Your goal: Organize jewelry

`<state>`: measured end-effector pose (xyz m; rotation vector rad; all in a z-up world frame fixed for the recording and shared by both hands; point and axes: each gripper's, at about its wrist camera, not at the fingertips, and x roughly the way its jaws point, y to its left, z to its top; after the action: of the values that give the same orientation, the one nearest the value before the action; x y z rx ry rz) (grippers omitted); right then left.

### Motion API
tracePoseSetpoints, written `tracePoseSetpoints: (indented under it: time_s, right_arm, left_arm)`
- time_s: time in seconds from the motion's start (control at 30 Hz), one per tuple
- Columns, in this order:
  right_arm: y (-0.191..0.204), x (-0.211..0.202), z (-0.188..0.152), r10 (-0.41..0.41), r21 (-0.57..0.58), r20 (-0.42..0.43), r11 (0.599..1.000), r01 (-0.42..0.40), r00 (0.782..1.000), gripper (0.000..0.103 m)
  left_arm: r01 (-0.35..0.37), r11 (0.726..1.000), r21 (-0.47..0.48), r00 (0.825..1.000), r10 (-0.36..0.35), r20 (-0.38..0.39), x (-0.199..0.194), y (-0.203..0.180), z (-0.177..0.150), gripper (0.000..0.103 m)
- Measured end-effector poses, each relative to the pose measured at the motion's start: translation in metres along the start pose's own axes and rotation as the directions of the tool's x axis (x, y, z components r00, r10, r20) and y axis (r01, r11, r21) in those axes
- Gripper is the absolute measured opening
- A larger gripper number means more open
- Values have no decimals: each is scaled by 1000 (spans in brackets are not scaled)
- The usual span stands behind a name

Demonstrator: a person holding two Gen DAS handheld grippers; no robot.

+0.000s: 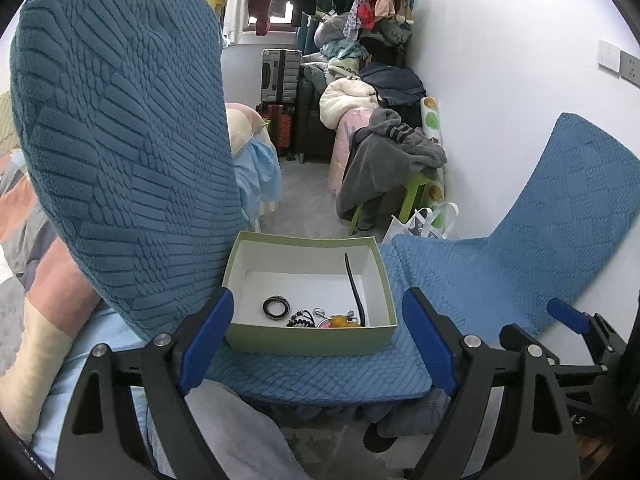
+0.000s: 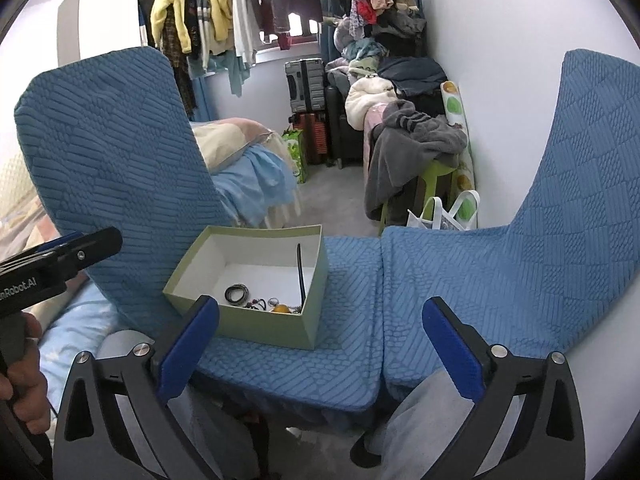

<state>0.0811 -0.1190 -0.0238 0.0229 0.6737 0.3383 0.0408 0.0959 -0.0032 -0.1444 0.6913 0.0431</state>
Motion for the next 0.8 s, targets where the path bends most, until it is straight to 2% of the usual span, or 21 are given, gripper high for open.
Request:
tracePoseSetpoints:
  time_s: [0.27, 0.8]
  right_arm:
    - [0, -2, -1, 2, -11, 14, 1000, -2, 1000, 102]
    - [-1, -7, -5, -3, -21, 15, 1000, 3, 1000, 102]
  left_arm:
    - [12, 1000, 11, 999, -12, -35, 2, -3, -5, 86]
    - [15, 1000, 13, 999, -15, -35, -3, -1, -5, 86]
